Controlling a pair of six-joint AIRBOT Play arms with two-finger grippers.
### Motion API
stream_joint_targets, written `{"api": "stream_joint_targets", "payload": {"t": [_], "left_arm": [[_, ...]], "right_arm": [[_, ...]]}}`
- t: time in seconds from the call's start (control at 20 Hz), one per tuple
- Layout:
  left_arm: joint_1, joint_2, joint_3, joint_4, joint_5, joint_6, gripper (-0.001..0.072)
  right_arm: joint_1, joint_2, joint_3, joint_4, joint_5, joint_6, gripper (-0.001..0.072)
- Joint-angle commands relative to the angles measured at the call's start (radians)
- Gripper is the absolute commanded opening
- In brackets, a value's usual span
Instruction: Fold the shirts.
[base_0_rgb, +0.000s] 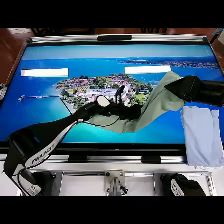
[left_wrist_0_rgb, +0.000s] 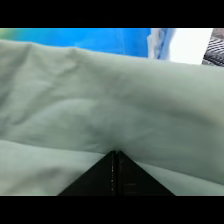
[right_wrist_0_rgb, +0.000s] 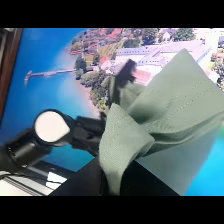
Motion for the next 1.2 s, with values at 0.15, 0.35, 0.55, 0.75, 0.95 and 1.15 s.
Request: {"api": "stream_joint_targets", "payload": {"t": [0.15,0.35,0.55,0.75,0.95,1.15], "left_arm": [[0.019,0.062,0.003,0.036,0.035,0.074,0.0029],[0.154,0.272,0.003,0.478,-0.028,-0.126,0.0030],[0.345,0.511,0.003,0.667,-0.089,-0.203,0.0031],[0.500,0.725,0.003,0.667,-0.089,-0.203,0.0032],[0.596,0.877,0.003,0.667,-0.100,-0.203,0.0033],[0.613,0.941,0.003,0.666,-0.119,-0.203,0.0033]], "right_arm": [[0.000,0.005,0.000,-0.018,-0.003,0.023,0.0076],[0.018,-0.024,0.000,-0.017,-0.006,0.023,0.0076],[0.164,-0.129,0.000,-0.146,-0.023,0.030,0.0076],[0.327,-0.271,0.000,-0.178,-0.128,0.044,0.0076],[0.487,-0.423,0.000,-0.134,-0.332,0.049,0.0076],[0.602,-0.586,0.000,-0.052,-0.461,0.048,0.0077]]}}
